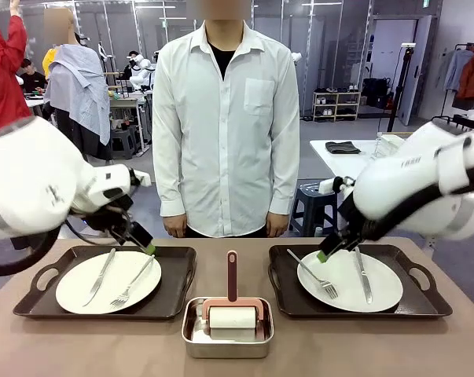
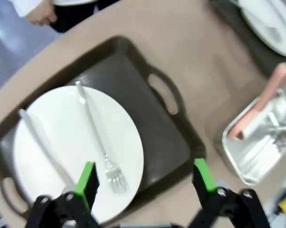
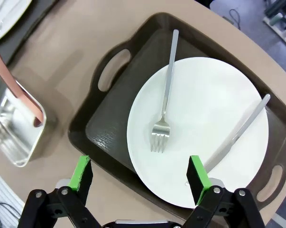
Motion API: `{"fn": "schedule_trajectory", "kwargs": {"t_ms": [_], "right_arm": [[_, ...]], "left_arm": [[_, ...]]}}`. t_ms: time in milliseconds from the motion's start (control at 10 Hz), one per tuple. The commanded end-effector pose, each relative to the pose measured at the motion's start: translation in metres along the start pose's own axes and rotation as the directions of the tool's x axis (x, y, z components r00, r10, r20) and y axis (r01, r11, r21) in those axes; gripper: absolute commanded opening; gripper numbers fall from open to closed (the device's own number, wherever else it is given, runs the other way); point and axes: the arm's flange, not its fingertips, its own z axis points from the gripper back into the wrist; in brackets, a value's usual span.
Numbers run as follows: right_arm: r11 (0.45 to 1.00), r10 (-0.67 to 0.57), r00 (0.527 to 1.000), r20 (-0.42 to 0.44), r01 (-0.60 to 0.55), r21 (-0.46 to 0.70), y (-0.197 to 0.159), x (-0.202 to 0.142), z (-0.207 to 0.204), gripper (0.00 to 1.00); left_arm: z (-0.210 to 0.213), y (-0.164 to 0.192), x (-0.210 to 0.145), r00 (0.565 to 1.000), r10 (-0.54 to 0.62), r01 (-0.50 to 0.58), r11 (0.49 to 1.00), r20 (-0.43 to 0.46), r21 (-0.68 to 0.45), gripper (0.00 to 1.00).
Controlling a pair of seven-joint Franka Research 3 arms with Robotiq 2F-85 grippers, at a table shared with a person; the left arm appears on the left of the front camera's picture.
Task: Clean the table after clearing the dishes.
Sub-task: When the left (or right) Handle tray is removed, use the left hand (or right hand) to clean the left (or right) side of the table with the Lint Roller.
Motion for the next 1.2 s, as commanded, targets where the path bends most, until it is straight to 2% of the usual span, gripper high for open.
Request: {"fn": "schedule_trajectory", "kwargs": {"t_ms": [0,100,200,300,400,600,700,800,900,1000,1100], "right_arm": [[0.988,-0.106,0.994,0.023,0.102,0.116,-0.03,-0.003,0.024,1.0],[0.955,-0.21,0.977,0.023,0.2,0.218,-0.054,-0.013,0.043,1.0],[0.894,-0.343,0.939,0.024,0.319,0.314,-0.08,-0.025,0.057,1.0],[0.822,-0.45,0.891,0.049,0.393,0.412,-0.104,-0.044,0.069,1.0],[0.747,-0.539,0.839,0.077,0.434,0.504,-0.124,-0.07,0.081,1.0],[0.671,-0.641,0.756,0.133,0.469,0.574,-0.158,-0.116,0.108,1.0],[0.636,-0.695,0.7,0.164,0.493,0.593,-0.176,-0.137,0.121,1.0],[0.603,-0.746,0.641,0.18,0.535,0.592,-0.198,-0.163,0.135,1.0],[0.585,-0.768,0.614,0.184,0.555,0.591,-0.214,-0.182,0.144,1.0],[0.518,-0.828,0.537,0.163,0.618,0.591,-0.235,-0.207,0.152,1.0],[0.459,-0.869,0.474,0.144,0.659,0.596,-0.251,-0.231,0.158,1.0]], "left_arm": [[0.035,0.036,-0.005,0.999,0.054,-0.053,0.981,-0.001,-0.189,1.0],[0.053,0.06,-0.013,0.993,0.118,-0.105,0.951,0.025,-0.291,1.0],[0.066,0.085,-0.028,0.978,0.201,-0.167,0.906,0.049,-0.388,1.0],[0.074,0.106,-0.05,0.946,0.322,-0.264,0.838,0.044,-0.477,1.0],[0.081,0.13,-0.079,0.898,0.433,-0.322,0.769,0.079,-0.553,1.0],[0.094,0.164,-0.121,0.824,0.561,-0.397,0.673,0.081,-0.624,1.0],[0.101,0.184,-0.141,0.743,0.667,-0.469,0.579,0.057,-0.667,1.0],[0.107,0.208,-0.167,0.664,0.745,-0.504,0.51,0.065,-0.697,1.0],[0.113,0.222,-0.187,0.632,0.768,-0.502,0.506,0.102,-0.701,1.0],[0.118,0.235,-0.209,0.564,0.82,-0.537,0.455,0.099,-0.71,1.0],[0.124,0.242,-0.228,0.52,0.848,-0.562,0.43,0.103,-0.707,1.0]]}}
